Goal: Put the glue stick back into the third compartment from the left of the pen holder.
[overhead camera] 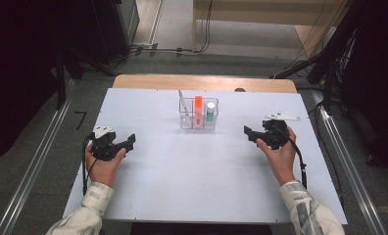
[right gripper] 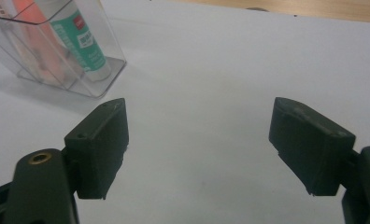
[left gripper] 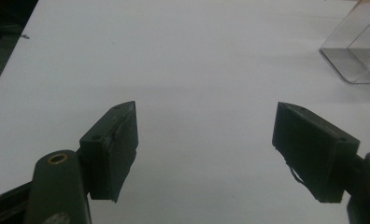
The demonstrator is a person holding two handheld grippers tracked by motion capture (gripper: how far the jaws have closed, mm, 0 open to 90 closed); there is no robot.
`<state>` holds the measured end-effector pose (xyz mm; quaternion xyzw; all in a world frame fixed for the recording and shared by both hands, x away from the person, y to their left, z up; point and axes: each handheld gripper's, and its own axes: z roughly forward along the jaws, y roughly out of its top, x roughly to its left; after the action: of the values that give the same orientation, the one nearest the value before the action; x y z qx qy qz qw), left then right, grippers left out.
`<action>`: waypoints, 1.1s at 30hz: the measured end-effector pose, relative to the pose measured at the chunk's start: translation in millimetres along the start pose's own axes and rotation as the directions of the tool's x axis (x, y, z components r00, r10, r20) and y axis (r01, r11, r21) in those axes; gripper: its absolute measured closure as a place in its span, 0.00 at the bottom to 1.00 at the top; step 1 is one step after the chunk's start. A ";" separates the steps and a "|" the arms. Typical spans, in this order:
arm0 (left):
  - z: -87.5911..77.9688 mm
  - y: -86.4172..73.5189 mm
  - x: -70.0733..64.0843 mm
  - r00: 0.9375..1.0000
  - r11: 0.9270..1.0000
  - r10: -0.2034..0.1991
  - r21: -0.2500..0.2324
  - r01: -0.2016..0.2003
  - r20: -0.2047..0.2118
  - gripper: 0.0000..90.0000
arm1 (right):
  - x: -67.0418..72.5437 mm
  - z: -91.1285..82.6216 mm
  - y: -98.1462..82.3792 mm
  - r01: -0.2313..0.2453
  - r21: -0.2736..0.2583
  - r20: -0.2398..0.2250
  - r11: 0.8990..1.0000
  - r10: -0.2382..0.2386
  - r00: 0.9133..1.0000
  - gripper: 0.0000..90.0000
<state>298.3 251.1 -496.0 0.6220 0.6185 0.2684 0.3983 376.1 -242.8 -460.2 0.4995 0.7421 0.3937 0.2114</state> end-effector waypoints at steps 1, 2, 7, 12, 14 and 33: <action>-0.3 0.0 0.3 1.000 1.000 0.001 0.001 -0.001 0.000 0.26 | -0.3 -2.3 -1.3 -0.001 -0.003 -0.004 1.000 0.001 1.000 0.21; -0.6 -0.3 0.4 1.000 1.000 -0.004 -0.006 0.004 0.000 0.26 | -1.1 -4.6 -2.8 0.006 -0.005 -0.003 1.000 -0.006 1.000 0.20; -5.2 -0.5 1.5 1.000 1.000 -0.011 -0.018 0.011 0.003 0.26 | -11.0 -16.5 -11.2 -0.012 -0.008 0.010 1.000 0.012 1.000 0.19; -9.9 -1.1 0.6 1.000 1.000 -0.003 -0.026 0.003 -0.001 0.26 | -20.3 -33.1 -20.8 -0.024 -0.016 0.026 1.000 0.025 0.999 0.18; -11.1 -1.7 -1.5 1.000 1.000 0.009 -0.022 -0.009 0.002 0.26 | -24.8 -39.5 -25.5 -0.021 -0.019 0.043 1.000 0.022 0.999 0.18; -38.1 -13.8 -18.4 0.995 0.996 0.089 -0.030 -0.088 0.038 0.24 | -55.5 -87.4 -69.4 -0.046 0.016 0.144 0.999 0.043 0.989 0.18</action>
<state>257.4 238.1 -483.9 0.6482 0.5784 0.2825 0.4068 297.2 -339.0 -467.3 0.5451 0.7174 0.3540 0.2507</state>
